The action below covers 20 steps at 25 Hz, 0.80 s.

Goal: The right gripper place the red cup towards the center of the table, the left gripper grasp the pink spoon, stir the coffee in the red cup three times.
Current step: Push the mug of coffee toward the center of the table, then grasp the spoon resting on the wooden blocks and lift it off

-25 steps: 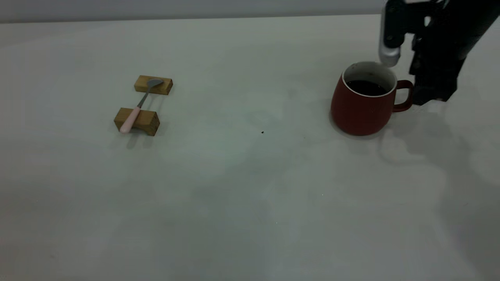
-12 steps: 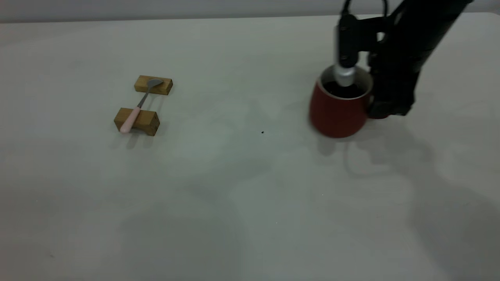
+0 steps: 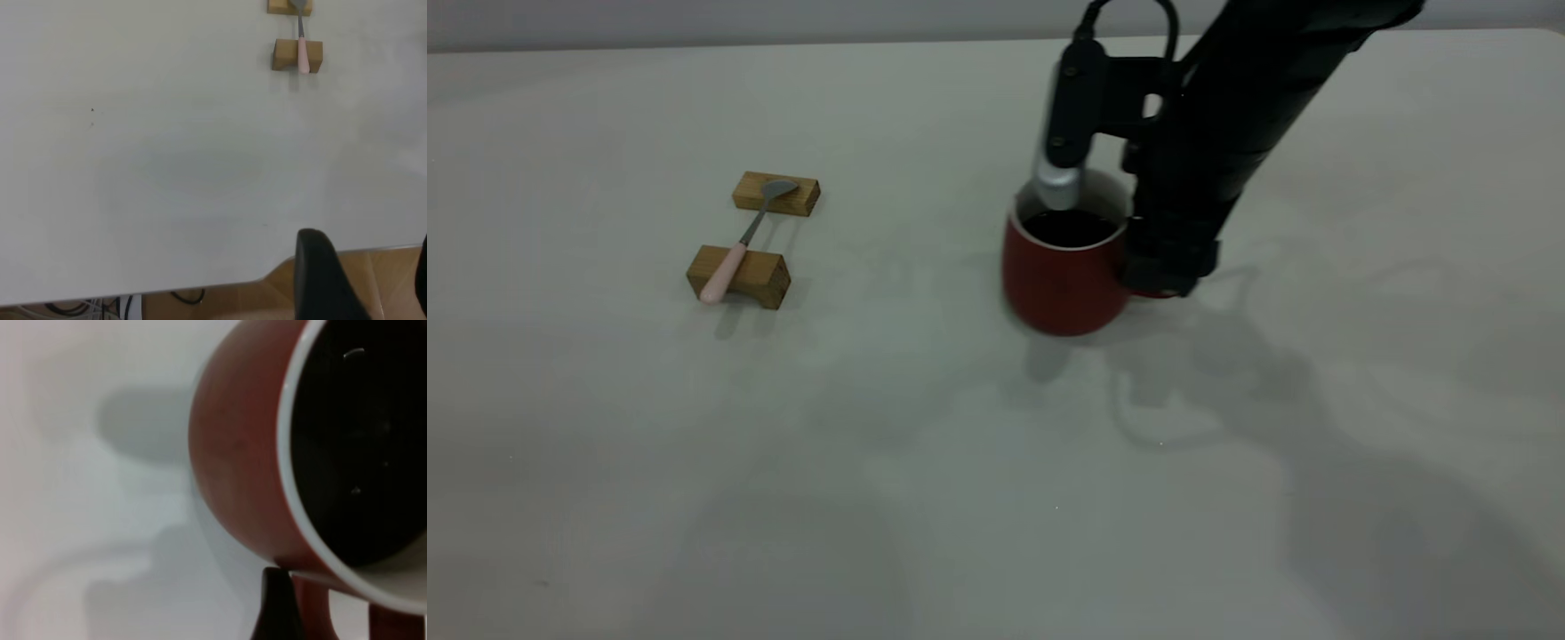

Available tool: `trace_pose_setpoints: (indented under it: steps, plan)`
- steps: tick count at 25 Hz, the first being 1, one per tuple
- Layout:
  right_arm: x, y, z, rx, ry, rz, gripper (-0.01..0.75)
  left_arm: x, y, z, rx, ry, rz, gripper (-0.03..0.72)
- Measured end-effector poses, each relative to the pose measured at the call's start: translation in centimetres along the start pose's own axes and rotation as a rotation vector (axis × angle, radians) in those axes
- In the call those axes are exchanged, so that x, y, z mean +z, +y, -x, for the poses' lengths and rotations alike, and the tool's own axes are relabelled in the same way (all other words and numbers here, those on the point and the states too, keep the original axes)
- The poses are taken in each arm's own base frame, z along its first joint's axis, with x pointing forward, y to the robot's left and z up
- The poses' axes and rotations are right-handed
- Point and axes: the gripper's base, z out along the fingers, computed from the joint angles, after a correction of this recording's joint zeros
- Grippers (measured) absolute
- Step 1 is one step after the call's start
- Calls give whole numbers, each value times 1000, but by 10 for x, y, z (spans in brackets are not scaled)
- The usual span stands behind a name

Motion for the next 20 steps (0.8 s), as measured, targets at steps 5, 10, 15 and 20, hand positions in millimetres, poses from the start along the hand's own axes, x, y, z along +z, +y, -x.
trace_pose_setpoints:
  steps: [5, 10, 15, 20]
  plan:
    - [1, 8, 15, 111, -43, -9, 592, 0, 0, 0, 0, 0, 0, 421]
    - [-28, -1, 28, 224, -97, 1, 592, 0, 0, 0, 0, 0, 0, 421]
    - [-103, -16, 49, 443, -187, 66, 592, 0, 0, 0, 0, 0, 0, 421]
    - [-187, -28, 40, 745, -202, 147, 589, 0, 0, 0, 0, 0, 0, 421]
